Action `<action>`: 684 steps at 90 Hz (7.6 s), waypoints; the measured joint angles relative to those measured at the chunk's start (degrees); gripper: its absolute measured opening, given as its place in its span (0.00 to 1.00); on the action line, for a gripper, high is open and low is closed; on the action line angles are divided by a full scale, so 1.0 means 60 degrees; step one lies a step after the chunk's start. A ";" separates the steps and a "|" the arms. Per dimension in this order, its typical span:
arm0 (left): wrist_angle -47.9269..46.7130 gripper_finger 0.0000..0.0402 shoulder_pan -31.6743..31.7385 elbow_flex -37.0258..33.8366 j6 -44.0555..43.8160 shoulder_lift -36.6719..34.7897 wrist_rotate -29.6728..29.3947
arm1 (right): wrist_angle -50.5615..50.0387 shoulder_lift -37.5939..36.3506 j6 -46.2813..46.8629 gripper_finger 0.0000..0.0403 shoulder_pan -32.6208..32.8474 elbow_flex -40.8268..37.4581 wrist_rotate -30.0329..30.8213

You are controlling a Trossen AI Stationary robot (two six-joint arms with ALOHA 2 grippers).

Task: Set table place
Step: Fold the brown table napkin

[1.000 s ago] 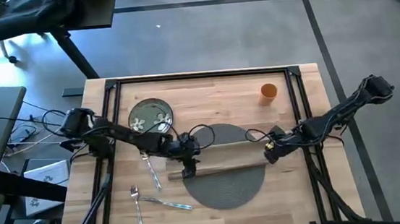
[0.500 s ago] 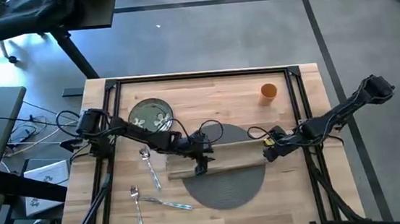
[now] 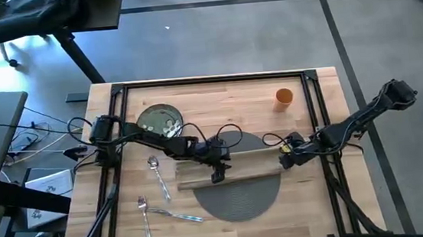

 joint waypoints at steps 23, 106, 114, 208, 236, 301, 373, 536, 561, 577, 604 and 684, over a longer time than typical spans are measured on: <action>0.0001 0.34 0.0076 0.0206 0.0068 -0.0018 -0.0285 | -0.0283 -0.0004 -0.0441 0.54 -0.0286 0.0000 -0.0067; -0.0270 0.34 0.0331 0.0265 -0.0306 0.0084 0.0251 | 0.1321 0.0255 -0.0069 0.49 -0.0085 -0.0637 0.0289; -0.0187 0.34 0.0234 0.0264 -0.0311 0.0198 0.0256 | 0.1283 0.0270 -0.0069 0.41 0.0012 -0.0659 0.0433; 0.0622 0.34 -0.0146 0.0259 -0.0947 0.1133 -0.0619 | 0.3660 0.0237 -0.2784 0.00 -0.0413 0.0685 0.1592; 0.1167 0.34 -0.0146 0.0503 -0.1073 0.1113 -0.0747 | 0.5527 0.0523 -0.4463 0.00 -0.1289 0.1147 0.1810; -0.1671 0.34 -0.0720 0.0310 -0.0597 0.0152 -0.1118 | 0.6184 -0.0428 -0.5576 0.00 -0.1783 0.1155 0.1057; -0.1496 0.34 0.0054 0.3141 0.0269 0.1573 -0.0365 | 0.4750 -0.2417 -0.5552 0.00 -0.1800 0.1155 0.1535; -0.5295 0.34 -0.1578 -0.1020 -0.2554 -0.3390 -0.2107 | 1.0847 0.8401 -0.3996 0.00 -0.2782 0.4663 -0.0348; -0.5479 0.34 -0.1723 -0.1012 -0.2574 -0.4277 -0.2742 | 1.1239 0.8397 -0.4038 0.00 -0.2860 0.4663 -0.0231; -0.5483 0.34 -0.1708 -0.1012 -0.2500 -0.4317 -0.3041 | 1.1814 0.8386 -0.4299 0.00 -0.2837 0.4663 -0.0022; -0.5486 0.34 -0.1712 -0.1012 -0.2481 -0.4317 -0.3049 | 1.2018 0.9021 -0.3973 0.00 -0.2654 0.4659 0.0106; -0.5483 0.34 -0.1716 -0.1012 -0.2481 -0.4317 -0.3015 | 1.2709 0.9424 -0.4331 0.21 -0.2676 0.4656 0.0387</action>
